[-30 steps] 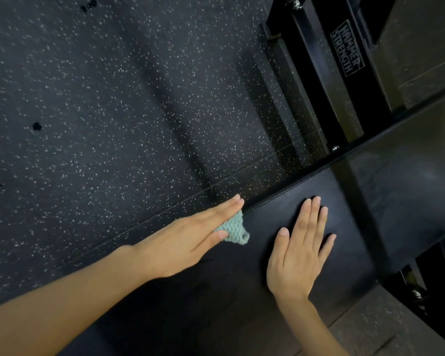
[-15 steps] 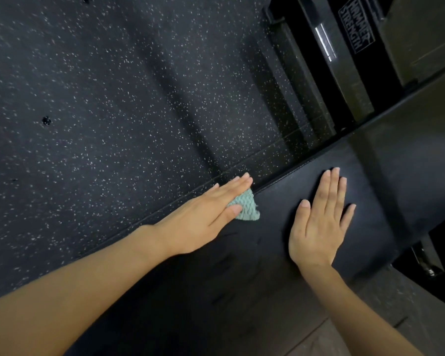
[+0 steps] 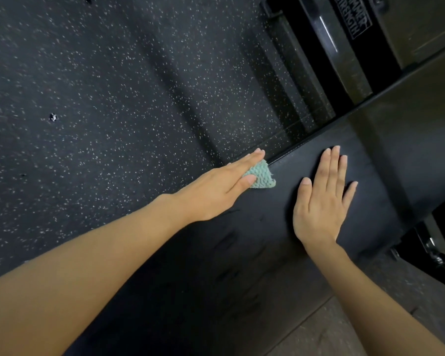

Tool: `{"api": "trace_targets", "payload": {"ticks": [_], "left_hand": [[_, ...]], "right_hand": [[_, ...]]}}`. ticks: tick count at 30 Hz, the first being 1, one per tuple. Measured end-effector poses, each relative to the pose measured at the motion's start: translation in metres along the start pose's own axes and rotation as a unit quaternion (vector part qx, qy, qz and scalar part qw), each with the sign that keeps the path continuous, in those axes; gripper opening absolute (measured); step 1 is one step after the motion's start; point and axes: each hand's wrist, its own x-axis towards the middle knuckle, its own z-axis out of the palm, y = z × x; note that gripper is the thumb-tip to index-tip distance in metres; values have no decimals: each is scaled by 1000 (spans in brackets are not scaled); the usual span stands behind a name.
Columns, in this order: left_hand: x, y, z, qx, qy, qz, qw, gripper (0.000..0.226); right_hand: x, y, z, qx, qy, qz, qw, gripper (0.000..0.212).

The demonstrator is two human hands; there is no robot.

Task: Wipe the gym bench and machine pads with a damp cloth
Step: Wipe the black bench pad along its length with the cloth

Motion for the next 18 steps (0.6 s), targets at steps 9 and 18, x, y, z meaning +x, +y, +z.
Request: {"api": "trace_targets", "payload": {"ticks": [9, 18], "left_hand": [[-53, -16, -4, 29, 4, -17, 999, 53], [-80, -28, -5, 55, 11, -14, 998, 54]], "right_hand": [[-11, 5, -7, 5, -48, -79, 996, 64], [-79, -30, -2, 0, -65, -129, 990, 62]]}}
